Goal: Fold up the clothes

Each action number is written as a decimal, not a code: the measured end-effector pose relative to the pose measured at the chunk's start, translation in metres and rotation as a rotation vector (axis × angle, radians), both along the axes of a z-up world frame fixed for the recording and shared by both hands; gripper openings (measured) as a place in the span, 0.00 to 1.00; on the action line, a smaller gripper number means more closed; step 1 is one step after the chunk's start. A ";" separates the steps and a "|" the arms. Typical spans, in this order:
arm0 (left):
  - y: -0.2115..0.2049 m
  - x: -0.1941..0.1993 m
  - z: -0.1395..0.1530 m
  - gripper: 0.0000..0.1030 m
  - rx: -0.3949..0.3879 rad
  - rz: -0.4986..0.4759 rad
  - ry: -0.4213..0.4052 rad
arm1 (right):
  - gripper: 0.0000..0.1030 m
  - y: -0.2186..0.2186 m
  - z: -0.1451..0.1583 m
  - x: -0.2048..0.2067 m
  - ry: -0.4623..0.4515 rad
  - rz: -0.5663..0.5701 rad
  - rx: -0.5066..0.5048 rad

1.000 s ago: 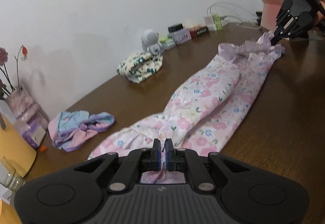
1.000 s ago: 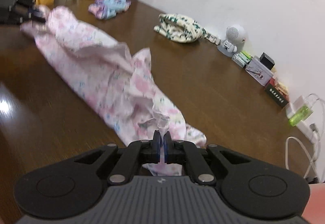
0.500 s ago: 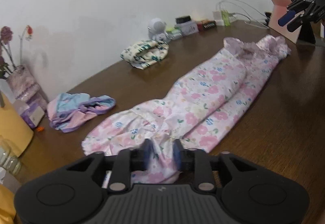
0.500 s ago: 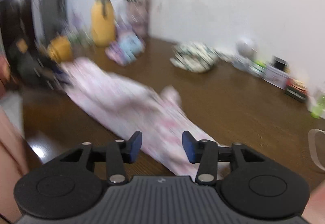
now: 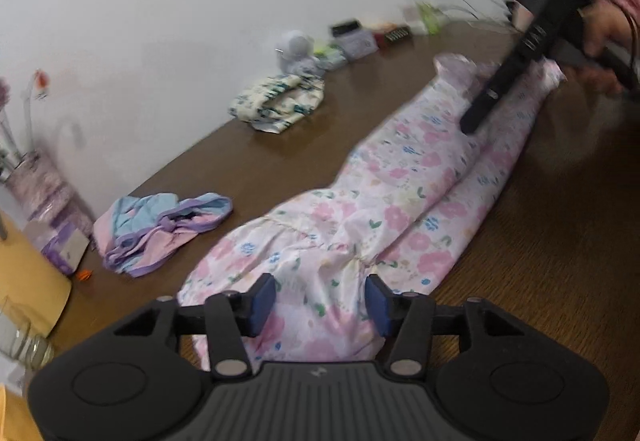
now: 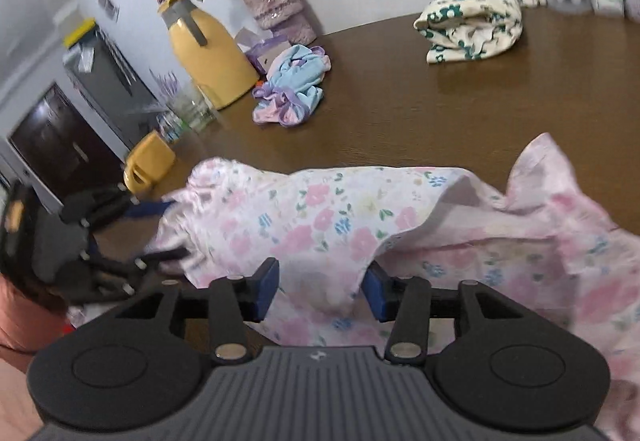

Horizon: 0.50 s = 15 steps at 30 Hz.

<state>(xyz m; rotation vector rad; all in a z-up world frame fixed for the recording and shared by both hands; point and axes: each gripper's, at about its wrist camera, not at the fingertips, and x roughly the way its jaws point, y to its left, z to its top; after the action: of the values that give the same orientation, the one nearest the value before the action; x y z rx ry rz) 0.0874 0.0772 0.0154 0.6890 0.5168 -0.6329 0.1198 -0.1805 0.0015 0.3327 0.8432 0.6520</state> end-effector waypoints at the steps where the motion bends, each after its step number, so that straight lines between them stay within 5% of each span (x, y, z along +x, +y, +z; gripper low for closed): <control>1: -0.005 0.001 -0.003 0.02 0.044 -0.015 -0.013 | 0.05 0.001 0.000 0.000 0.007 0.003 0.018; 9: -0.016 -0.034 -0.008 0.01 0.308 -0.129 -0.409 | 0.01 -0.012 0.009 -0.012 0.002 0.018 0.073; 15: -0.010 -0.054 -0.038 0.04 0.406 -0.126 -0.340 | 0.01 -0.012 -0.009 -0.018 0.053 0.025 0.046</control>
<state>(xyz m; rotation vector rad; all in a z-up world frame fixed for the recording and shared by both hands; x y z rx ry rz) 0.0330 0.0667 -0.0224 1.1966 0.2866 -0.5169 0.1020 -0.1924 -0.0071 0.3824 0.8853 0.6893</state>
